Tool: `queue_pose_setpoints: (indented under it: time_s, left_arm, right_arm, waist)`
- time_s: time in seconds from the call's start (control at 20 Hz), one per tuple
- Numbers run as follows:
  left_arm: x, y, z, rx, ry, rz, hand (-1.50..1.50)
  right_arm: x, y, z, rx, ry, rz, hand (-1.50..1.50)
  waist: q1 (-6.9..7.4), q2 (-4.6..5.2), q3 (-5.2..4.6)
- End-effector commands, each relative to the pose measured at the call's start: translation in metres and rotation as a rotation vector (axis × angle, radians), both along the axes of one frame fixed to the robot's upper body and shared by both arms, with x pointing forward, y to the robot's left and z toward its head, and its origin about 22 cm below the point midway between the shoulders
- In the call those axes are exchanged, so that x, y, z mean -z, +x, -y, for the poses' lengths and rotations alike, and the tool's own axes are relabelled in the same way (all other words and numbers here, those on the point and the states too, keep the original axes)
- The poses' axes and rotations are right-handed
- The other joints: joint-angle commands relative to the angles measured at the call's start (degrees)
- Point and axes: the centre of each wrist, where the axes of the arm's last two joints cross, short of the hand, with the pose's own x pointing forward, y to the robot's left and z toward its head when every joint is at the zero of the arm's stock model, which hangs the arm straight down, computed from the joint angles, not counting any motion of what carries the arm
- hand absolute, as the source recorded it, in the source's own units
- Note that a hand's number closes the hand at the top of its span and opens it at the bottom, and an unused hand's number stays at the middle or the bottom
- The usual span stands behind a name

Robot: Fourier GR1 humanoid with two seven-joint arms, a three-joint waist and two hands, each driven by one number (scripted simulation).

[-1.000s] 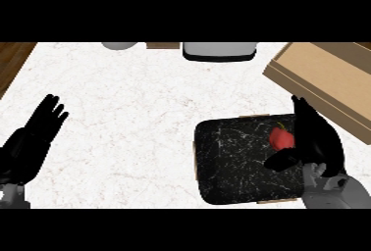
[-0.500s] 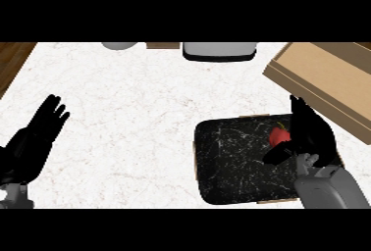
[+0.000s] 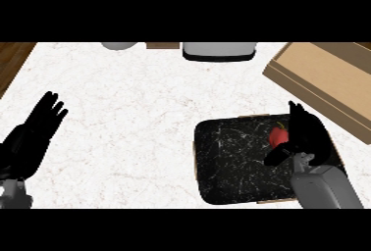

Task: Pick the bell pepper from the tray and place it in the cardboard box

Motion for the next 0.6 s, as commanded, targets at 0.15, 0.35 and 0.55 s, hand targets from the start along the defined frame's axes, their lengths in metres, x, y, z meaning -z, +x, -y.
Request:
queue_pose_setpoints:
  time_s: [0.15,0.35,0.55]
  left_arm:
    - [0.0,0.009,0.003,-0.001,0.005,0.004,0.0]
    - [0.005,-0.005,-0.005,0.016,0.004,-0.007,0.0]
    - [0.008,-0.011,0.002,-0.003,-0.012,0.024,0.0]
  right_arm:
    - [0.007,0.007,-0.004,0.03,-0.01,-0.07,-1.5]
    - [0.026,0.014,0.001,0.032,-0.02,-0.087,-1.5]
    - [0.025,-0.004,0.011,0.048,-0.01,-0.068,-1.5]
  waist:
    - [-0.04,0.01,0.0]
    - [0.11,0.0,0.01]
    - [0.0,-0.04,0.0]
